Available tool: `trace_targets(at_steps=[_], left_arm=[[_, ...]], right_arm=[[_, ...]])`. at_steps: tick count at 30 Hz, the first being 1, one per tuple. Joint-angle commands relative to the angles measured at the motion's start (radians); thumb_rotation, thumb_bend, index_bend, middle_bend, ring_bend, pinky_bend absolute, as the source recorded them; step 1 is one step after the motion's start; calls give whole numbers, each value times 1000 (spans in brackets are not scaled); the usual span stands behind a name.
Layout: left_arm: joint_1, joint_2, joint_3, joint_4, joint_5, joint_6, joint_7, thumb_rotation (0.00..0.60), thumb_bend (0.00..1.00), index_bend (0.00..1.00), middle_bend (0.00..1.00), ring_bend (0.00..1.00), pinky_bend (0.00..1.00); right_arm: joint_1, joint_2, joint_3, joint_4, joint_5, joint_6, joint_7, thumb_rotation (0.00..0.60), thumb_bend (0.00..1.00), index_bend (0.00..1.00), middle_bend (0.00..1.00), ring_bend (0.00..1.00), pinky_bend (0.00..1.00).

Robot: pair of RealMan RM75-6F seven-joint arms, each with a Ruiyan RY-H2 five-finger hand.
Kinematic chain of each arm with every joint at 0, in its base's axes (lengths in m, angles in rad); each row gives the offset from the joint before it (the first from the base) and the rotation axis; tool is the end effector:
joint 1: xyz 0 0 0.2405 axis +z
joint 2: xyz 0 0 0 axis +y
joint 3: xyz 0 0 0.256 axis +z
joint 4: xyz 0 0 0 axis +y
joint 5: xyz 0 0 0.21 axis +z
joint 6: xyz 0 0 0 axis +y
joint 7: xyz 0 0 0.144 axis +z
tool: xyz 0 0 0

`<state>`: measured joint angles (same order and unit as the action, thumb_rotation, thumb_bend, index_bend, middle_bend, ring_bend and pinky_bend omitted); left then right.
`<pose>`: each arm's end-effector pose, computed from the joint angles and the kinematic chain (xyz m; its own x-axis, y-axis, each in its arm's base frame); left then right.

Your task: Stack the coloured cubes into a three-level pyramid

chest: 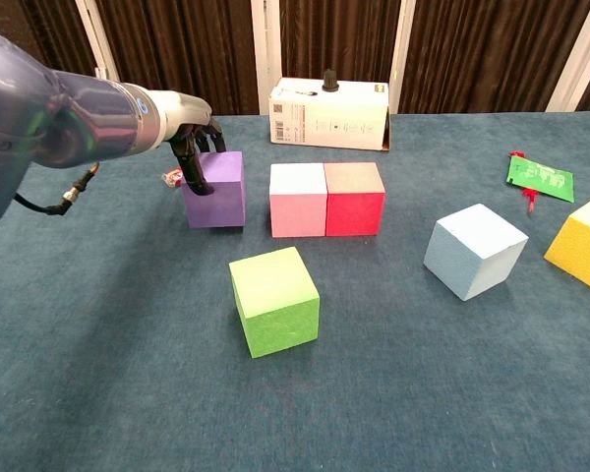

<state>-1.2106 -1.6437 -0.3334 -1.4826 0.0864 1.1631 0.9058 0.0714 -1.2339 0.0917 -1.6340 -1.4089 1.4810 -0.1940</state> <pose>-0.0503 0.4004 -0.0255 0.4695 0.3735 0.8000 0.8684 -0.0319 -0.4948 -0.3072 -0.1838 0.1299 0.4367 0.0041 0.8996 -0.8962 0.0887 0.4347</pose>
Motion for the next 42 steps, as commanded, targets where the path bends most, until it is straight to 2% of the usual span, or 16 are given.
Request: trace_targets(at_steps=[1, 22, 42], left_arm=[[1, -15, 1, 13, 22, -12, -4, 600, 465, 255, 210, 0, 0], [12, -67, -13, 56, 83, -16, -8, 600, 462, 259, 209, 0, 0], [10, -92, -33, 61, 83, -6, 25, 600, 439, 256, 201, 0, 0]], right_arm=[[0, -1, 1, 1, 2, -1, -3, 600, 182, 74, 43, 0, 0], [-2, -4, 8, 1, 15, 2, -9, 600, 182, 75, 43, 0, 0], [-4, 1, 9, -8, 22, -1, -7, 600, 182, 75, 43, 0, 0]])
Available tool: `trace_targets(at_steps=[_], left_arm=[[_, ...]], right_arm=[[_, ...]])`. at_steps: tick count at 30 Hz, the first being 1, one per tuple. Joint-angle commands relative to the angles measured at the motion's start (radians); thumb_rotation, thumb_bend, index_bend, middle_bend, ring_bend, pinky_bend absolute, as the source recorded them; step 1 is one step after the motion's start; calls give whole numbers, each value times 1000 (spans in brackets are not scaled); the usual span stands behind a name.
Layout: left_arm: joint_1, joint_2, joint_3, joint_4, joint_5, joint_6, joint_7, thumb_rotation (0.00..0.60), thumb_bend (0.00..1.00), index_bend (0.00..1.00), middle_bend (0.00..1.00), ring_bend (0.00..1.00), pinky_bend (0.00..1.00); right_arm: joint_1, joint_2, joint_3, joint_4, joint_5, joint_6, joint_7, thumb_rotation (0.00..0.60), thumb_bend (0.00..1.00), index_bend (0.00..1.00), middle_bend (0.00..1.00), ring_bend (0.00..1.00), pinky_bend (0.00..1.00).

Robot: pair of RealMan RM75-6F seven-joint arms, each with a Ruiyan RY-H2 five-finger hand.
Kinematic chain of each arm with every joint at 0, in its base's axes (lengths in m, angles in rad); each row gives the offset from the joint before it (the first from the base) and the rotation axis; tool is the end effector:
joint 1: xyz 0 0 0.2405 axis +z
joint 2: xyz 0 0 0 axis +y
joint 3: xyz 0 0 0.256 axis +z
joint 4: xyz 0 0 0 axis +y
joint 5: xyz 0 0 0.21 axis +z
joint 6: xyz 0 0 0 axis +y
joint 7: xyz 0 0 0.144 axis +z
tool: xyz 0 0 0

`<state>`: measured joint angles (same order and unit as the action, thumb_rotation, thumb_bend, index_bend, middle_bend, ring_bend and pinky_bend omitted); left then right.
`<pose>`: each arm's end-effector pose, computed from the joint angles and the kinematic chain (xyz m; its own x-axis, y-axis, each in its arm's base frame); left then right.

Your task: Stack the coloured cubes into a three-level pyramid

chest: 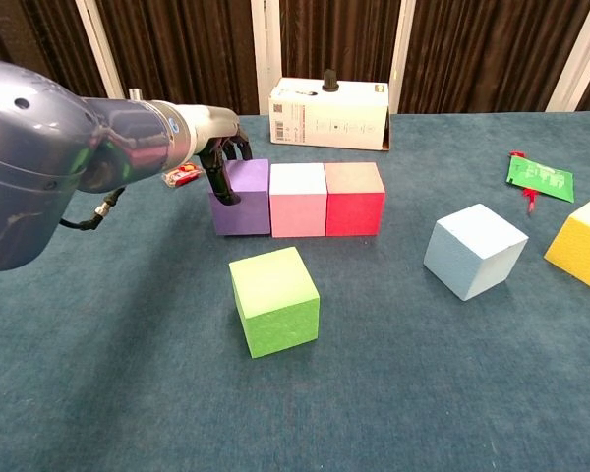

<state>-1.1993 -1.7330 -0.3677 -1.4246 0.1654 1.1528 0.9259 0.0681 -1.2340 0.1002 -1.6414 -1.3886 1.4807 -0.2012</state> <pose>-0.0372 0.3955 -0.0474 0.4749 0.3567 0.8045 0.8734 -0.0791 -0.4805 -0.3085 -0.1842 0.1312 0.4339 0.0059 0.9009 -0.8956 0.1114 0.4307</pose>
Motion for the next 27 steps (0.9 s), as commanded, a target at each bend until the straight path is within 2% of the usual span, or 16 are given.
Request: trace_targets(at_steps=[1, 27], left_arm=[[-1, -6, 0, 5, 6, 7, 5, 600, 439, 256, 201, 0, 0], [-7, -45, -26, 29, 1, 14, 30, 600, 430, 255, 196, 0, 0]], right_arm=[[-1, 1, 0, 0, 1, -1, 2, 600, 183, 74, 43, 0, 0], [-1, 4, 0, -4, 4, -5, 12, 600, 182, 75, 43, 0, 0]])
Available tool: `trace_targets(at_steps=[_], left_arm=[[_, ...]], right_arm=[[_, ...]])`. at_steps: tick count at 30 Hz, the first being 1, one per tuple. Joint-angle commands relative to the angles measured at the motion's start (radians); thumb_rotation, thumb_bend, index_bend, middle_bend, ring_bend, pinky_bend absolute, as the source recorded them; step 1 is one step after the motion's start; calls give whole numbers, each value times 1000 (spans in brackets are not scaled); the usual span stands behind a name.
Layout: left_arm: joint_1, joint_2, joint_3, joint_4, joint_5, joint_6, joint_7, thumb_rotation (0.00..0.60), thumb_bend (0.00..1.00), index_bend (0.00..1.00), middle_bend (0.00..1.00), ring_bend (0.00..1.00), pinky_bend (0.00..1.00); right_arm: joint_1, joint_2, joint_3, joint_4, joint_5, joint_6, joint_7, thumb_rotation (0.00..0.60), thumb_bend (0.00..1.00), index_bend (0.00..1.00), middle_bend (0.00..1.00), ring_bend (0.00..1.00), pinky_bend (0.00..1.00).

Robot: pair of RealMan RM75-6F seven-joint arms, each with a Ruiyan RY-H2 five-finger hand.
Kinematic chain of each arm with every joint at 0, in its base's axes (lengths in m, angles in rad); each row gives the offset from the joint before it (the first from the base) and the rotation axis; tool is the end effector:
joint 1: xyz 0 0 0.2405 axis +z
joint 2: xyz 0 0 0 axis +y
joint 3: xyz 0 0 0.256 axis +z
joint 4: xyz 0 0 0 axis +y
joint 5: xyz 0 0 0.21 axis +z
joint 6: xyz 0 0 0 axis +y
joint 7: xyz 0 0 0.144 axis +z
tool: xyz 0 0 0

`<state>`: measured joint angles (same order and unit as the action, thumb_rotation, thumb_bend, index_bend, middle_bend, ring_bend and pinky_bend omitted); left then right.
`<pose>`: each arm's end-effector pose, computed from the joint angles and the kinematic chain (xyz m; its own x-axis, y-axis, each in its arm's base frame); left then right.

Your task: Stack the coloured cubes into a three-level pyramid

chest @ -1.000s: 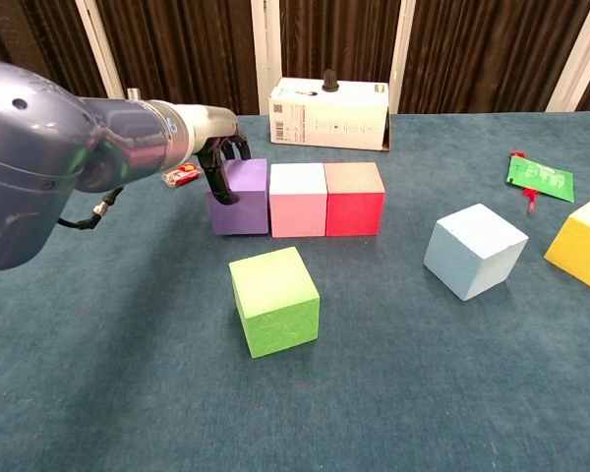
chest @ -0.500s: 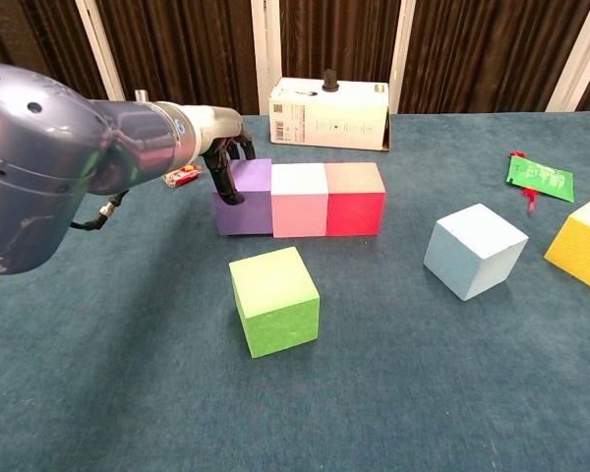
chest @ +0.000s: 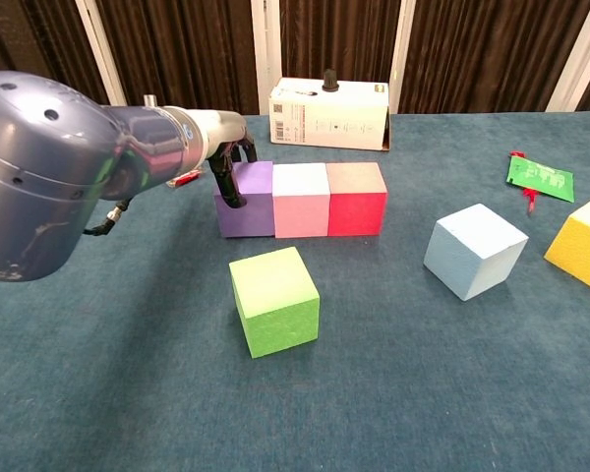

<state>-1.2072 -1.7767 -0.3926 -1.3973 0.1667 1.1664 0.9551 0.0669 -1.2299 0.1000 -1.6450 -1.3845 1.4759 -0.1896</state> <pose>-0.0296 0.3931 -0.0565 0.4772 0.3563 0.8033 0.8720 -0.0787 -0.4831 -0.3092 -0.1837 0.1317 0.4231 0.0011 0.9061 -0.9001 0.1151 0.4202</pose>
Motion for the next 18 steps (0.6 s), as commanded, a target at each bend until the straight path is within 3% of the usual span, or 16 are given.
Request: trace_targets(at_steps=[1, 18], left_arm=[[1, -3, -1, 3, 1, 2, 1, 600, 430, 254, 195, 0, 0], [9, -12, -10, 8, 9, 13, 18, 600, 429, 242, 164, 0, 0]], right_arm=[[0, 0, 0, 0, 0, -1, 0, 600, 182, 75, 43, 0, 0], [0, 0, 0, -6, 8, -4, -9, 600, 182, 74, 43, 0, 0]])
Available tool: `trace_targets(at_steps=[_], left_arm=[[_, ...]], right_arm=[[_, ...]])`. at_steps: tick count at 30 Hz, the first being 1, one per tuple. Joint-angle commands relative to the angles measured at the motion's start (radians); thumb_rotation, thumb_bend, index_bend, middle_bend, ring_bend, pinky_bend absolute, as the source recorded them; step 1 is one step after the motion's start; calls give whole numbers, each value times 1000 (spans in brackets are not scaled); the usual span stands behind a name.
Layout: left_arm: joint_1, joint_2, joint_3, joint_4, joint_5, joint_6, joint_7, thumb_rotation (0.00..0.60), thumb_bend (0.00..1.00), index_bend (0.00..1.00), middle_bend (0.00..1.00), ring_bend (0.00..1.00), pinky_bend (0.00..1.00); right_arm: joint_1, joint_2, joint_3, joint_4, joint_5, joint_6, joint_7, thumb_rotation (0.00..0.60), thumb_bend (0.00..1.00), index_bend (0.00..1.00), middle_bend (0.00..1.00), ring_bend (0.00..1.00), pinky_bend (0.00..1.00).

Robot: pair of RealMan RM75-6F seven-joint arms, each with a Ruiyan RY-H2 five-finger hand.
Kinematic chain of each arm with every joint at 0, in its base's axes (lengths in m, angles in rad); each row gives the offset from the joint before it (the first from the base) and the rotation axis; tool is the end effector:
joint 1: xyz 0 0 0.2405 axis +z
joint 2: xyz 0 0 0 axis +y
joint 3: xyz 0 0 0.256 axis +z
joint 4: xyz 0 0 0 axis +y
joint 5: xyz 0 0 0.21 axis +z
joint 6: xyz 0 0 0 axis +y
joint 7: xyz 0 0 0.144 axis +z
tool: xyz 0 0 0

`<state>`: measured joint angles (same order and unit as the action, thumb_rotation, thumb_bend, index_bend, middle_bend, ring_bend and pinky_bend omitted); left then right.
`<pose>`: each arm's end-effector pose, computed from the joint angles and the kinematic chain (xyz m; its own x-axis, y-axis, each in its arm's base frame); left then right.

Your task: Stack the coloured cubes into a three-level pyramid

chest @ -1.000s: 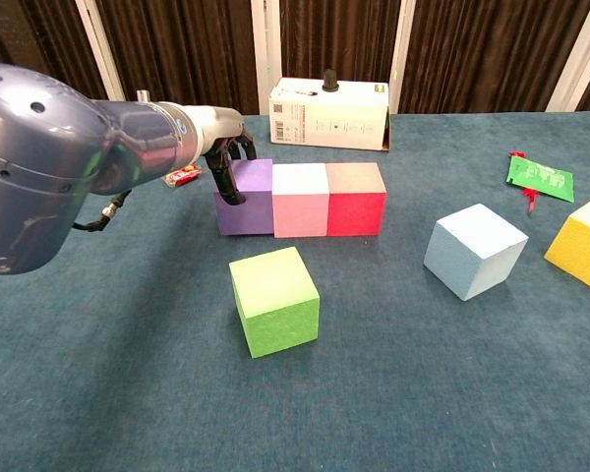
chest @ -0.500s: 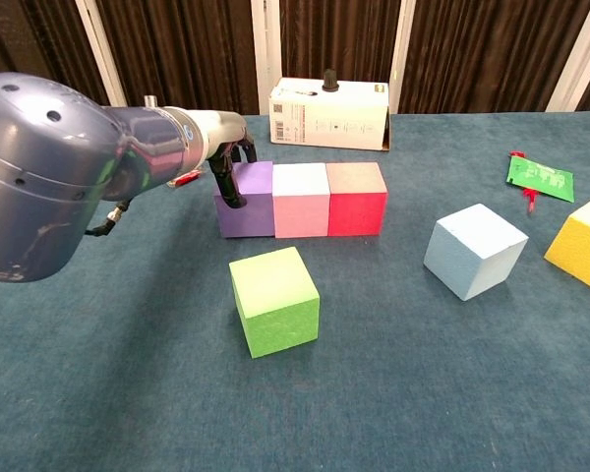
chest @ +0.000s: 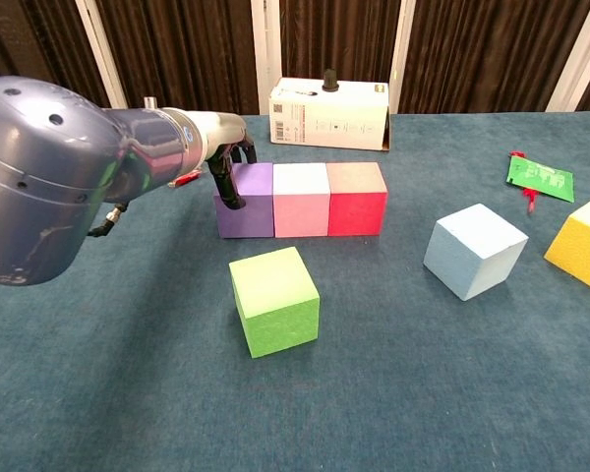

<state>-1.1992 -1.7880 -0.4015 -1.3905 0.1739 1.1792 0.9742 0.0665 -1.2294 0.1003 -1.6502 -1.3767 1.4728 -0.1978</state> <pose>-0.0309 0.3928 -0.0571 0.4857 0.3502 0.8009 0.8663 -0.0702 -0.4946 -0.3094 -0.1835 0.1313 0.4251 -0.0043 0.9051 -0.8982 0.1218 0.4224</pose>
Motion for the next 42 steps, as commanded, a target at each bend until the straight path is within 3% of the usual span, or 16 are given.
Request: trace_targets(at_steps=[1, 42], left_arm=[[1, -1, -1, 2, 3, 0, -1, 600, 429, 241, 164, 0, 0], [0, -9, -14, -19, -4, 40, 64, 600, 427, 145, 91, 0, 0]], right_arm=[[0, 0, 0, 0, 1, -1, 0, 600, 182, 75, 43, 0, 0], [-3, -3, 7, -13, 25, 2, -21, 600, 183, 74, 43, 0, 0]])
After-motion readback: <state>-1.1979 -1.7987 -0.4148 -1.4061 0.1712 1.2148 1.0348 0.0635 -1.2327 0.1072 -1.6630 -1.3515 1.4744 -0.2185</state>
